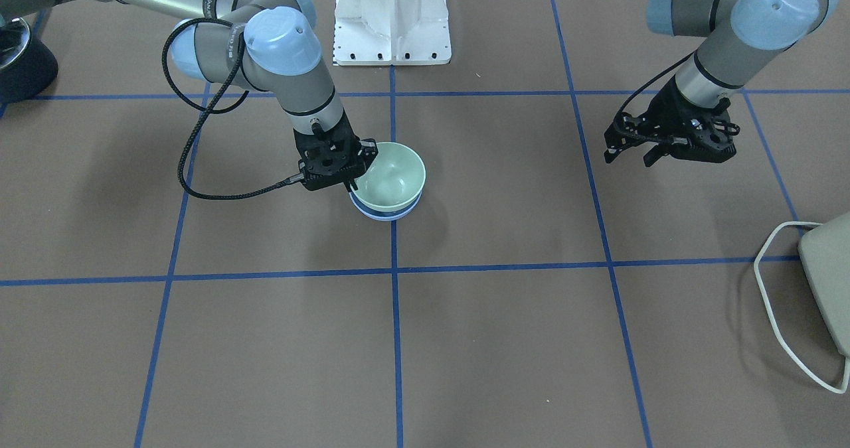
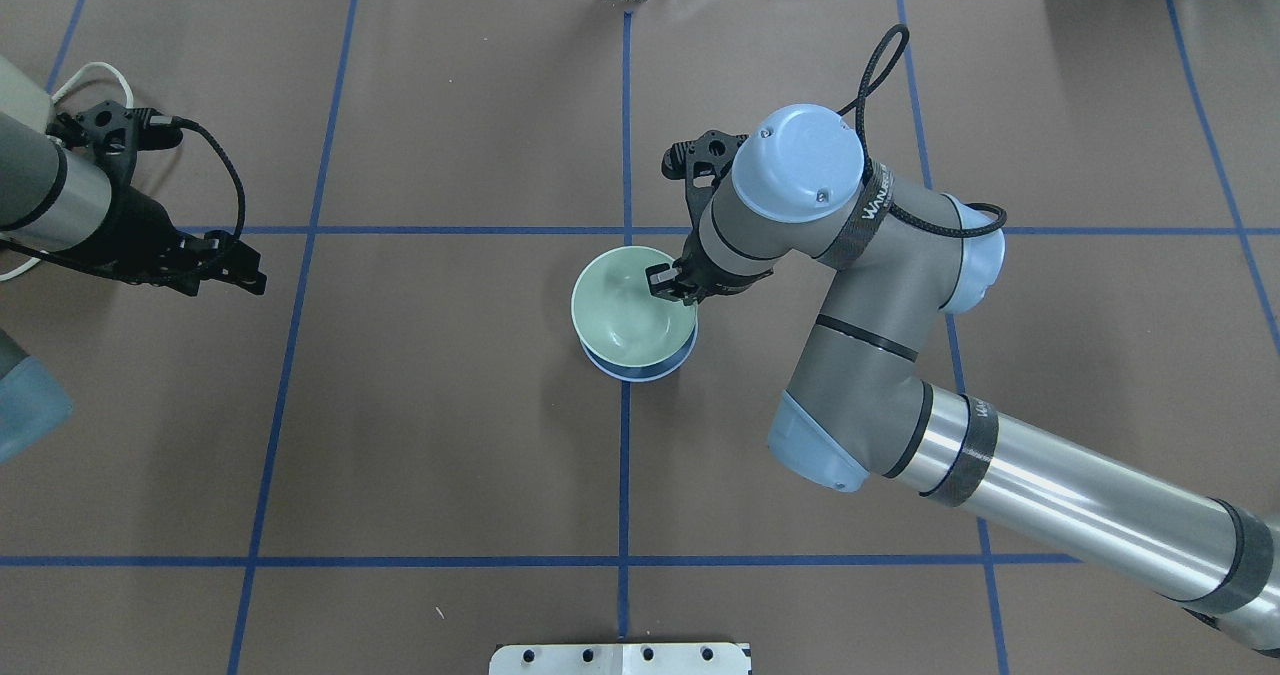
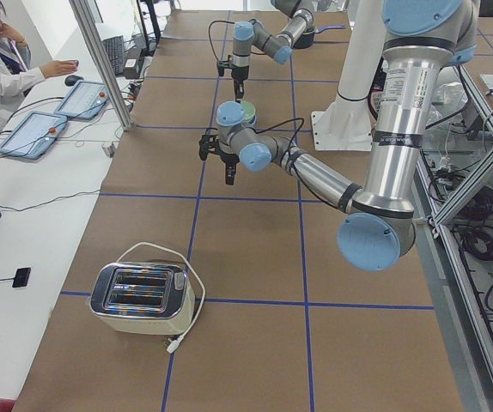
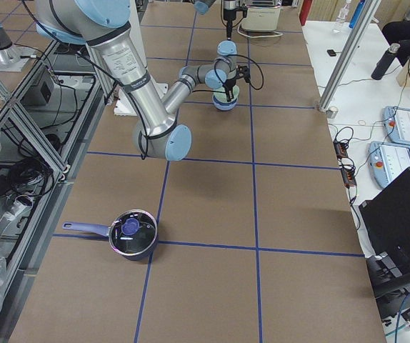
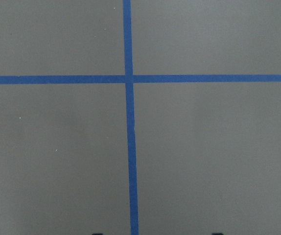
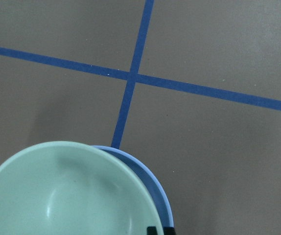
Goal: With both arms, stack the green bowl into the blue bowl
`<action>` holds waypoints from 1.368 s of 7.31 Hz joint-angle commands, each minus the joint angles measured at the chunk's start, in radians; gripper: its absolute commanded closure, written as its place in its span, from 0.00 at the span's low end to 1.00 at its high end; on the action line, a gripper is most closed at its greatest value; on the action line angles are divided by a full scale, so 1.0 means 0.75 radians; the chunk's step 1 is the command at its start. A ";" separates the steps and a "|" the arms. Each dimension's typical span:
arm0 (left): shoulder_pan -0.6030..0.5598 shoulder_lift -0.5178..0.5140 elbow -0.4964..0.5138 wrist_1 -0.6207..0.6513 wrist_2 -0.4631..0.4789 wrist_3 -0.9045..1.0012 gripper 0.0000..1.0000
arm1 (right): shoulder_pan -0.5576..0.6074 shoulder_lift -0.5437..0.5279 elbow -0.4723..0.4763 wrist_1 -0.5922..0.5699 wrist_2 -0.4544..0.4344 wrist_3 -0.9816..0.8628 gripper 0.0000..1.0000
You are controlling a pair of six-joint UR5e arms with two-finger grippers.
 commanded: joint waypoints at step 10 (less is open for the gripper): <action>0.002 -0.005 0.010 0.000 0.006 -0.001 0.21 | -0.010 0.007 -0.019 0.012 -0.027 0.008 0.97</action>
